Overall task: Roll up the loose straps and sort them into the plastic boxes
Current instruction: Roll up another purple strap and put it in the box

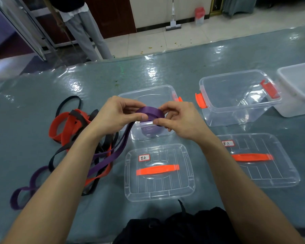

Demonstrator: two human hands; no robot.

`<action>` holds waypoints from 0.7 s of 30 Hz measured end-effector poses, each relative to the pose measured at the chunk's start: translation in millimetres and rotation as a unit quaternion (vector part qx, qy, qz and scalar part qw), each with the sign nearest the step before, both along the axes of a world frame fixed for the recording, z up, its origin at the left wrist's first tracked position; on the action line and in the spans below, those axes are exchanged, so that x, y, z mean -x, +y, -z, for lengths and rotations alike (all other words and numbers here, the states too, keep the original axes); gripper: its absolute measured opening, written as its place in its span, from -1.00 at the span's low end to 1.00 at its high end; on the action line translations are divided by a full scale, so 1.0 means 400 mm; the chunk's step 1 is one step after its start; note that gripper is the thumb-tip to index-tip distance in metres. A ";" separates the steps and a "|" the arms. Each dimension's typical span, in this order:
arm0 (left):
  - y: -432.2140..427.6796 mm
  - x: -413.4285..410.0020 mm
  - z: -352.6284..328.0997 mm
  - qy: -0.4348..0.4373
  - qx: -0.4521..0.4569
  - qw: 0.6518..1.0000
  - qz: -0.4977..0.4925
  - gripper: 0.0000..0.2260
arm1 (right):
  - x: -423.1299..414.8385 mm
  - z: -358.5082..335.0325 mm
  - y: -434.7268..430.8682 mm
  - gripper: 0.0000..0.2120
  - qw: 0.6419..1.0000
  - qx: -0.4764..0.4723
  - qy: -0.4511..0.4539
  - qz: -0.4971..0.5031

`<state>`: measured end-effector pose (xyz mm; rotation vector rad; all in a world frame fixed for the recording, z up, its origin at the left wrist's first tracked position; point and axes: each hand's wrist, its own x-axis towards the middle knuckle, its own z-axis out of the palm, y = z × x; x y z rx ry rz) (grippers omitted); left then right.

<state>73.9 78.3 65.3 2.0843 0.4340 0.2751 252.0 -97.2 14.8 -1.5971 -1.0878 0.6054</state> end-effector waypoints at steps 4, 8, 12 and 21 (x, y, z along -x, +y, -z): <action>-0.003 -0.008 -0.007 0.018 -0.073 0.997 -0.010 -0.79 | -0.002 -0.006 -0.003 -0.74 1.000 0.015 -0.020 -0.010; -0.010 -0.014 -0.017 0.038 -0.145 0.989 0.005 -0.70 | -0.003 -0.010 -0.001 -0.70 0.998 0.029 -0.059 -0.022; -0.010 -0.016 -0.020 0.022 -0.139 0.990 0.021 -0.73 | 0.003 -0.011 0.005 -0.64 0.997 0.032 -0.061 -0.038; -0.003 -0.012 -0.017 -0.012 -0.074 0.997 0.028 -0.77 | 0.018 -0.013 0.003 -0.75 1.000 -0.019 0.014 -0.002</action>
